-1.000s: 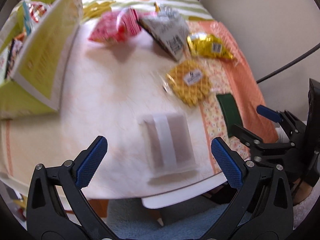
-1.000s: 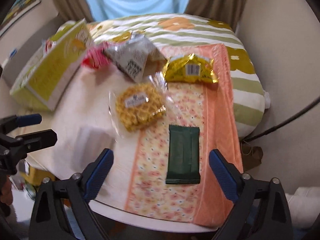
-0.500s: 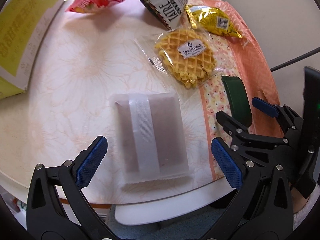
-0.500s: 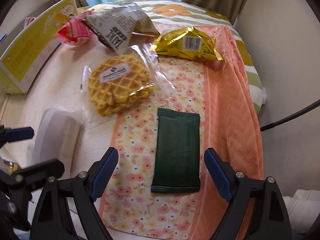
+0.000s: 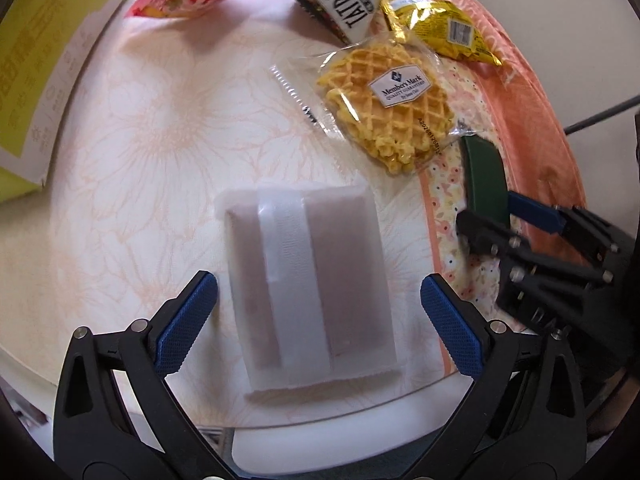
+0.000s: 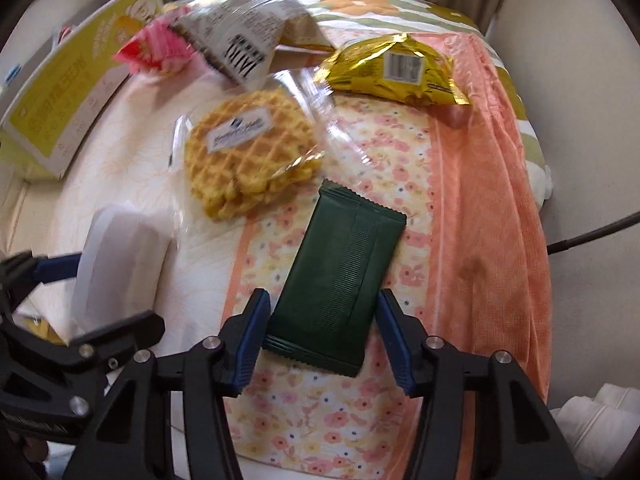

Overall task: Organize snacks
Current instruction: 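Grasp the white strapped pack with the left gripper while the right grasps the dark green pack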

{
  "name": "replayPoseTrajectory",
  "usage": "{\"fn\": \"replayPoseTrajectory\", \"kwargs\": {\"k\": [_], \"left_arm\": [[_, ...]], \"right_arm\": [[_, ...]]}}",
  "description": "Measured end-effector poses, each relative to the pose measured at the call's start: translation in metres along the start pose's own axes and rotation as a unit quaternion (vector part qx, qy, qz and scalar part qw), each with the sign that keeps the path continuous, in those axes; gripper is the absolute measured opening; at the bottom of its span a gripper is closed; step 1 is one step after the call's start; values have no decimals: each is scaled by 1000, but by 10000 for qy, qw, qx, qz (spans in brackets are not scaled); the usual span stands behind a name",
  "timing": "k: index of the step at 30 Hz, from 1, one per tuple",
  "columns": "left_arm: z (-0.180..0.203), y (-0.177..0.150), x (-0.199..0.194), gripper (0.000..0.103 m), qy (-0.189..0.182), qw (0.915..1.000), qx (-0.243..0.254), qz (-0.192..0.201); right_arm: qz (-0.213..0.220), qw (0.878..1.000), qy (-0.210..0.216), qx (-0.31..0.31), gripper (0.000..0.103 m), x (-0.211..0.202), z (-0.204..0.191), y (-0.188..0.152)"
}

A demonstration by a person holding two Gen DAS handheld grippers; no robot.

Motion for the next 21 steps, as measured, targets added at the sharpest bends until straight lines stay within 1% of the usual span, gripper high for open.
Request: {"fn": "replayPoseTrajectory", "kwargs": {"k": [3,4,5,6,7,11,15,21], "left_arm": [[4,3,3,95,141,9998,134,23],[5,4,3,91,226,9995,218,21],[6,4,3,81,342,9989,315,38],[7,4,1,74,530,9975,468,85],[8,5,1,67,510,9972,536,108],[10,7,1,64,402,9977,539,110],[6,10,-1,64,297,9986,441,58],[-7,7,-5,63,237,9992,311,9]], "right_arm": [[-12,9994,78,342,50,3,8,7],[-8,9993,84,375,50,3,9,9],[-6,9992,97,386,50,3,10,10],[-6,9993,77,377,50,4,9,11],[-10,9993,53,361,50,5,11,13],[-6,9990,2,440,50,7,9,16],[35,9980,-10,629,50,7,8,25],[38,9971,-73,761,50,10,12,35]]}}
Point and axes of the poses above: each gripper's, at about its wrist camera, not at the fingertips, and x roughly the way its jaws point, z to its right, y to its top, the point moved 6 cm from there along x, roughly the way its jaws point, and after that the axes turned 9 degrees about z, right-handed, at the moved point
